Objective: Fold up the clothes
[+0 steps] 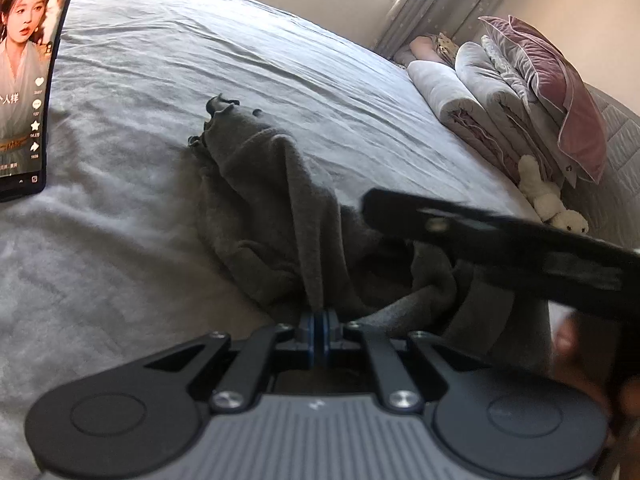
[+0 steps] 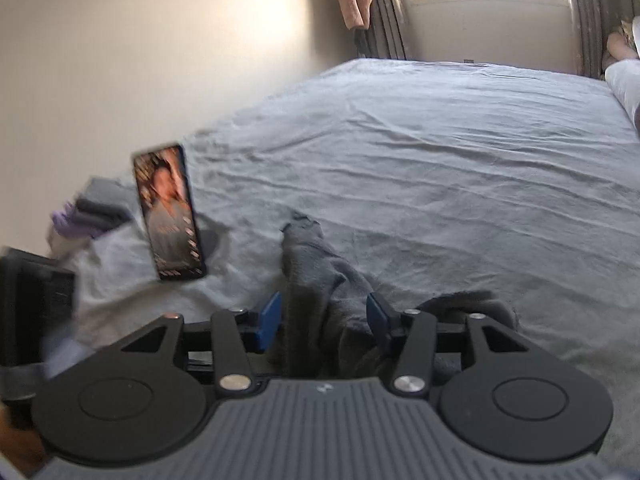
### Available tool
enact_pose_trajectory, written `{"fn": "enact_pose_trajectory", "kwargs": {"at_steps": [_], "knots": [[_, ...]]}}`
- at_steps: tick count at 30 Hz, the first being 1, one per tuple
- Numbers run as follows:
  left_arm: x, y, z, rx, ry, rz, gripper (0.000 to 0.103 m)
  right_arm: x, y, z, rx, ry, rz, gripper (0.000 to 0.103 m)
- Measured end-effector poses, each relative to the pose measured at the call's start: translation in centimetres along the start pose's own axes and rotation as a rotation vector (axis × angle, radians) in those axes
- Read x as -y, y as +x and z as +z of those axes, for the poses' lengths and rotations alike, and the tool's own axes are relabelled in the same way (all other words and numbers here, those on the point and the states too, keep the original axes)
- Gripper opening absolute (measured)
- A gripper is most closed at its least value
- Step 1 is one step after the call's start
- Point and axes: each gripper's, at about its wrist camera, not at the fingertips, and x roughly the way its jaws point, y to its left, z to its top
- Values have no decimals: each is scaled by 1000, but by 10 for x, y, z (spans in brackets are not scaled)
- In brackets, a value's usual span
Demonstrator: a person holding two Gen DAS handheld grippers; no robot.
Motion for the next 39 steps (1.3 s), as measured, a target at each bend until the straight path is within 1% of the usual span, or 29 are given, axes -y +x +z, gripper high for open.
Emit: {"fn": "enact_pose_trajectory", "kwargs": {"at_steps": [3,5,6,7,8,10,12,14,16,20,22,24,28,36,39], "knots": [[-3,0,0,-7,-5,-10,4,8,15,-5,-55,12,-76,52],[-5,0,0,-12,-14,-19,5,11,22,-8,-87,3,-96,51],[-8,0,1,-12,-27,-23,6,12,24,-9,-94,2,-91,41],[-10,-1,2,-10,-41,-28,8,12,24,-10,-96,7,-80,28],[-13,-2,3,-9,-56,-32,11,12,23,-9,-96,17,-64,24],[-18,-4,6,-3,-91,-38,16,12,19,-8,-84,28,-71,17],[-25,-6,9,6,-137,-40,30,14,13,-5,-62,45,-85,15],[-32,-5,11,7,-190,-49,36,18,6,-2,-33,67,-100,14],[-35,-3,14,7,-223,-65,42,22,-2,2,7,82,-117,13],[-29,5,22,21,-244,-74,53,34,-20,9,83,115,-162,13],[-24,11,26,29,-252,-77,56,39,-28,11,117,133,-185,12],[-20,16,28,30,-259,-53,55,47,-37,12,152,148,-213,12],[-8,23,30,38,-247,26,53,64,-55,14,218,171,-297,12],[21,34,29,55,-93,154,54,106,-81,3,301,242,-446,12],[29,39,28,62,-47,190,53,118,-90,-4,330,253,-522,12]]}}
